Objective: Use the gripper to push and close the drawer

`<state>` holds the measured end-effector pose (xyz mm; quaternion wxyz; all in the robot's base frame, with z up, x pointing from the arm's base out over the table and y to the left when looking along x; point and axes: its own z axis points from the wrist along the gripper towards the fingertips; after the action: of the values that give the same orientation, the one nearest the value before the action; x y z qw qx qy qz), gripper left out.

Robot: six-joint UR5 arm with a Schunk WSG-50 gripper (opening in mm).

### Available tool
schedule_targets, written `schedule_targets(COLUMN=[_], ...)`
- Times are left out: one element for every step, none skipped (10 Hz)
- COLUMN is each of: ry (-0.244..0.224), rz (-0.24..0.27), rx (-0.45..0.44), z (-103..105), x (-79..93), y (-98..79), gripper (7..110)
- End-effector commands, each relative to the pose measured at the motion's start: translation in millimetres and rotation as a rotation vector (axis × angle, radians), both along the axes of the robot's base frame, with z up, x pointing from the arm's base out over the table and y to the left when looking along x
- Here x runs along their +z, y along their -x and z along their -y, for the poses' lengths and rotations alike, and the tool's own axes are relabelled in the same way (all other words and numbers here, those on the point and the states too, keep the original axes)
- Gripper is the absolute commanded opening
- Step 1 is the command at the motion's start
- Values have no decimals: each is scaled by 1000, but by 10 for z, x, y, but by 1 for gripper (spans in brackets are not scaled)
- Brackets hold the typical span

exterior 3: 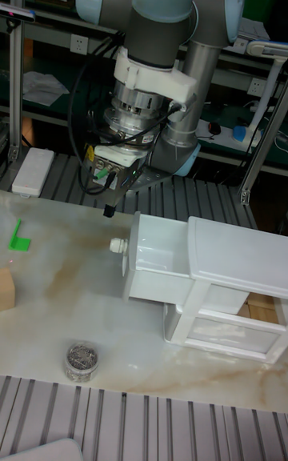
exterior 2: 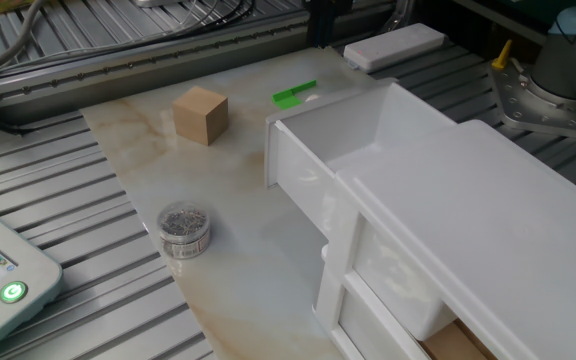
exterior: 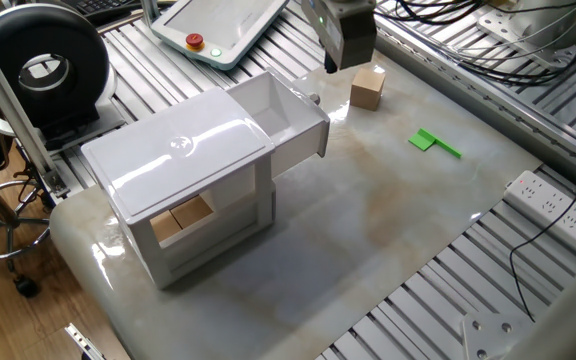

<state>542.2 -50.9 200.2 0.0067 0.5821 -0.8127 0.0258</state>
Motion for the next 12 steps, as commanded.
schedule_targets(ry=[-23,-21,-20,-20,-15,-6,-6,-9,-13,-32,-43,-44], rz=[-54,-53,-51,-51,-51,-49,-41,-38,-35,-28,-20,-17], rx=[14,12,15,15,20,28,31,28,24,20,17,14], z=[-104,-97,-68,-52,-43,-31,-34,-48,-66,-113,-138,-147], x=[-76,-146,-191,-218,-236,-258,-280,-299,-320,-350,-368,-390], y=[127,148,147,143,134,127,111,98,83,60,41,34], gripper=[7,7,7,7,7,7,7,7,7,7,7,7])
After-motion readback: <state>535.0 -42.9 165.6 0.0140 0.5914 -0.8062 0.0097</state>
